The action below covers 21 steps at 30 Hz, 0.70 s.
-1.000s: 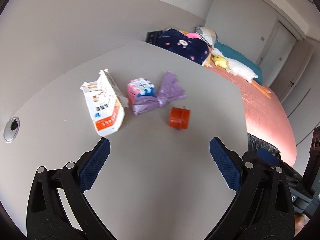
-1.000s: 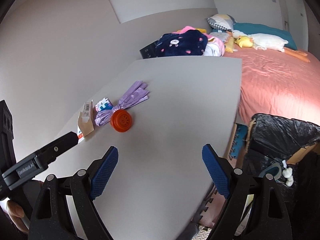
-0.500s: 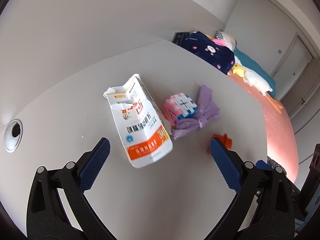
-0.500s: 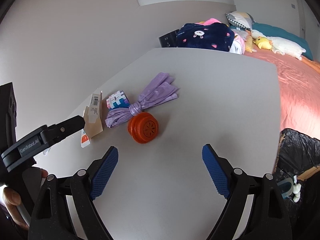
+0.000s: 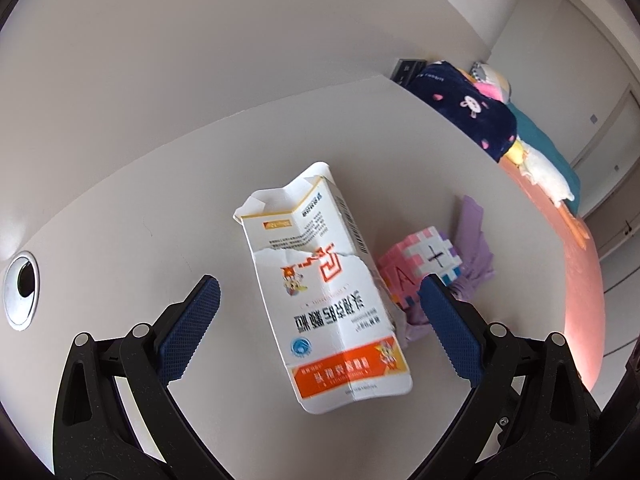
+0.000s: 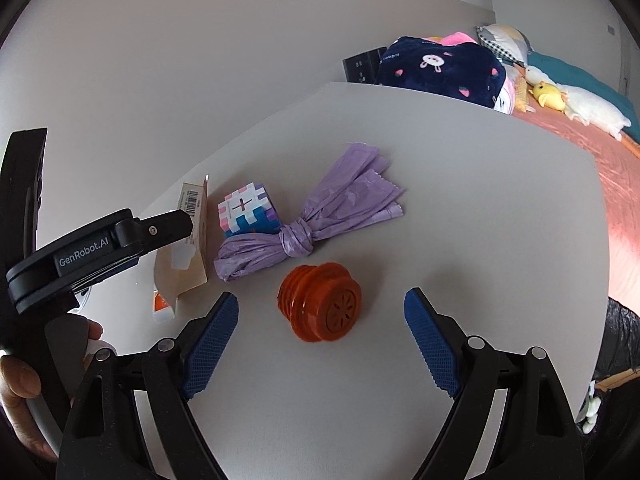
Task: Collect trash
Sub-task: 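Grasp the white-orange paper box with the left gripper while the right gripper grasps the orange cap, then carry the paper box and orange cap over the trash bin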
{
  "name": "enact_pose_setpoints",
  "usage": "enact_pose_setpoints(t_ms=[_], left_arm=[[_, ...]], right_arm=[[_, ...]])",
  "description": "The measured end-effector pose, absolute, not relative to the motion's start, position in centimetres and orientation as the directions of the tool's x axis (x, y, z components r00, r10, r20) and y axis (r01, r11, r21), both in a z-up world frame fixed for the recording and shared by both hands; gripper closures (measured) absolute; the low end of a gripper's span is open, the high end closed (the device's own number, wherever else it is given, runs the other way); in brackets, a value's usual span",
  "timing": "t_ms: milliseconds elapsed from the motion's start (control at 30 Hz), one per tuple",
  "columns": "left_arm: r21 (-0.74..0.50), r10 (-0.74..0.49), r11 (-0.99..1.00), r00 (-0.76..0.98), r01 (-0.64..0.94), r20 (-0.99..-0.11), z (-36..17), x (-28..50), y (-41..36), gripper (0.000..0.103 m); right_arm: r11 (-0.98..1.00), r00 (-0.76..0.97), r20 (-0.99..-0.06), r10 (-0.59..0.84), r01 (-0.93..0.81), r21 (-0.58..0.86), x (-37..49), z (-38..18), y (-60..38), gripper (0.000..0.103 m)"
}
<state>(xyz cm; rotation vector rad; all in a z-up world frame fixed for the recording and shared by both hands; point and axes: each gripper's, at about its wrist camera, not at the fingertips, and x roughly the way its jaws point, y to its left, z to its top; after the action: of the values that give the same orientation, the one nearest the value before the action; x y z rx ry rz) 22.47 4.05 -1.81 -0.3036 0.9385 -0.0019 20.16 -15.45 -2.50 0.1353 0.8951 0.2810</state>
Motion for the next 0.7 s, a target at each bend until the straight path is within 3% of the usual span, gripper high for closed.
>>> enact_pose_setpoints(t_ms=[300, 400, 433, 500, 567, 700], left_arm=[[-0.238, -0.112, 0.959, 0.564, -0.155, -0.818, -3.0, 23.7, 4.7, 0.008], [-0.236, -0.115, 0.960, 0.548, -0.154, -0.828, -3.6, 24.1, 4.7, 0.011], [-0.221, -0.101, 0.963, 0.554, -0.153, -0.826, -3.6, 24.0, 4.6, 0.014], [-0.200, -0.084, 0.968, 0.556, -0.150, -0.827, -3.5, 23.9, 4.6, 0.019], [-0.195, -0.081, 0.970, 0.565, -0.145, -0.821, -3.5, 23.9, 4.6, 0.037], [-0.214, -0.097, 0.968, 0.590, -0.132, -0.802, -3.0, 23.6, 5.1, 0.047]], right_arm=[[0.958, 0.565, -0.775, 0.284, -0.197, 0.208, 21.7, -3.8, -14.3, 0.034], [0.960, 0.573, -0.772, 0.275, -0.209, 0.187, 21.8, -3.9, -13.9, 0.047], [0.960, 0.574, -0.771, 0.275, -0.212, 0.184, 21.8, -3.9, -13.9, 0.056], [0.959, 0.577, -0.769, 0.277, -0.210, 0.188, 21.7, -4.0, -13.9, 0.056], [0.957, 0.578, -0.764, 0.287, -0.208, 0.202, 21.6, -4.0, -13.9, 0.056], [0.951, 0.573, -0.759, 0.309, -0.205, 0.232, 21.1, -3.9, -14.4, 0.056]])
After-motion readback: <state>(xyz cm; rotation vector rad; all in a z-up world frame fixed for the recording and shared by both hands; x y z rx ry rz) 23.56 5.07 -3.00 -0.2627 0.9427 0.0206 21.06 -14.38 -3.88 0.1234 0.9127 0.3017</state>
